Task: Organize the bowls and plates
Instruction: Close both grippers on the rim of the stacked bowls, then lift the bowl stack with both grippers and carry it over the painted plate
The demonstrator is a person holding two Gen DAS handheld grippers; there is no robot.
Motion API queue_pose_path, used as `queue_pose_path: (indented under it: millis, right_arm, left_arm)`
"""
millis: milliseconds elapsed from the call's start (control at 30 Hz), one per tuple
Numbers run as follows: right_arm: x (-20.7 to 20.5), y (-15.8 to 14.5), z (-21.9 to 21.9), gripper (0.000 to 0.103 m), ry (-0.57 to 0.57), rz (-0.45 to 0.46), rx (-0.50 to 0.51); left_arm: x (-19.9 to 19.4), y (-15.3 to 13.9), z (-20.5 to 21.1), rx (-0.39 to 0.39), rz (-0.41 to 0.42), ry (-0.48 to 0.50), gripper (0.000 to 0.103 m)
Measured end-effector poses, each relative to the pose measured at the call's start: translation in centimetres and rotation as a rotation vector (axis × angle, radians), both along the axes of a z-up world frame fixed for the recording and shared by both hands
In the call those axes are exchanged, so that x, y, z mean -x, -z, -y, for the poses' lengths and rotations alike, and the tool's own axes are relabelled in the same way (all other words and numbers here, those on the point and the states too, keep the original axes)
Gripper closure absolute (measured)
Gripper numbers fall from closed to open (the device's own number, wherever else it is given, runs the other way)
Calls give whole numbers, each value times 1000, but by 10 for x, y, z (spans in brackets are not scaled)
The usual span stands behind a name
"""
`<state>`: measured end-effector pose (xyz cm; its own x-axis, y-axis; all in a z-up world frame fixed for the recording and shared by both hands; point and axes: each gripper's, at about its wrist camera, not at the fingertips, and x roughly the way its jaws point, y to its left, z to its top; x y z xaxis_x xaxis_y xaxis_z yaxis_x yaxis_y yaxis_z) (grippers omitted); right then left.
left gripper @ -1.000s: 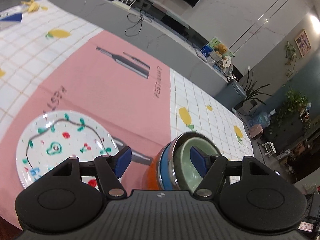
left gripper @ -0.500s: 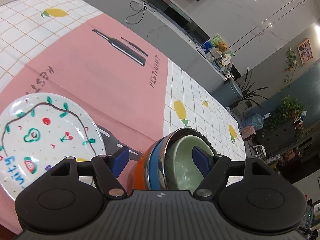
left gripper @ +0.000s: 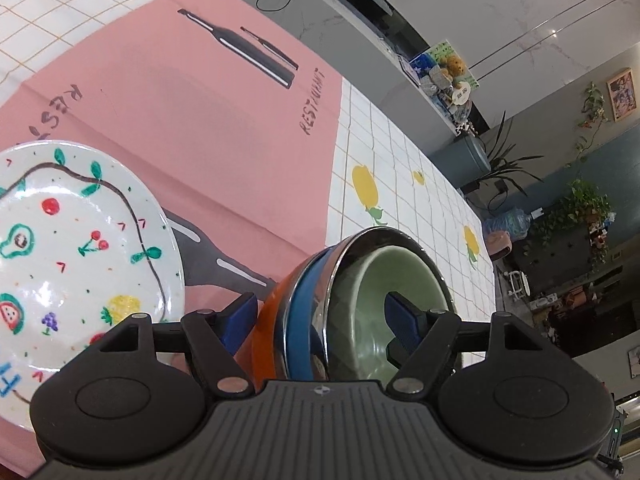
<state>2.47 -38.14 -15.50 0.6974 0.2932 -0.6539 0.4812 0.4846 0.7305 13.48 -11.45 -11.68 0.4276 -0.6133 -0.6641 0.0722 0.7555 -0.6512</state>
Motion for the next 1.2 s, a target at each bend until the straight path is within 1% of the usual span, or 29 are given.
queue_pose_path:
  millis: [67,133,200,233,300,333,367,400,467,667,767,867,1033,1200]
  right_arm:
    - [0,1,0,28,-1,-3,-9]
    - [-2,4,0,33,-3,-7,-18]
    - [-3,6,0,34,-8,-11,-31]
    - [-3,6,-1,34,-11,-11,-35]
    - [-4,6,-2,37,-13,-13,-31]
    - [-4,5,-2,40,-11,-17,-23]
    - [-4,5,-2,41,-10,-21,-20]
    - [-3,6,-2,42,-8,-20,-24]
    - [-3,7,-1,43,-2,-21,-30]
    - [-2,8,0,44,9,-24,-40]
    - [-1,8,0,45,12,-24,-43]
    - [0,9,2,45,17,-22,-52]
    - [2,7,2,47,11,-30,-35]
    - [4,8,2,48,13,-33,-39]
  left_arm:
    - [-1,2,1,2,-12,1,19]
    - [-2,4,2,2,-24,2,19]
    - [-4,7,2,-4,-30,10,20]
    - [-4,8,2,-9,-34,13,23]
    - [-4,10,2,-21,-42,14,29]
    - [-4,11,3,-24,-47,17,32]
    - [-4,13,3,-23,-54,21,38]
    - [-3,14,3,-26,-62,24,40]
    - [-2,13,4,-34,-55,23,40]
    - [-3,13,0,-19,-69,18,42]
    - [-3,13,-1,-25,-57,29,43]
    - [-4,13,-2,-15,-64,35,43]
    - [-3,12,0,-23,-60,43,43]
    - [0,10,1,-27,-56,50,43]
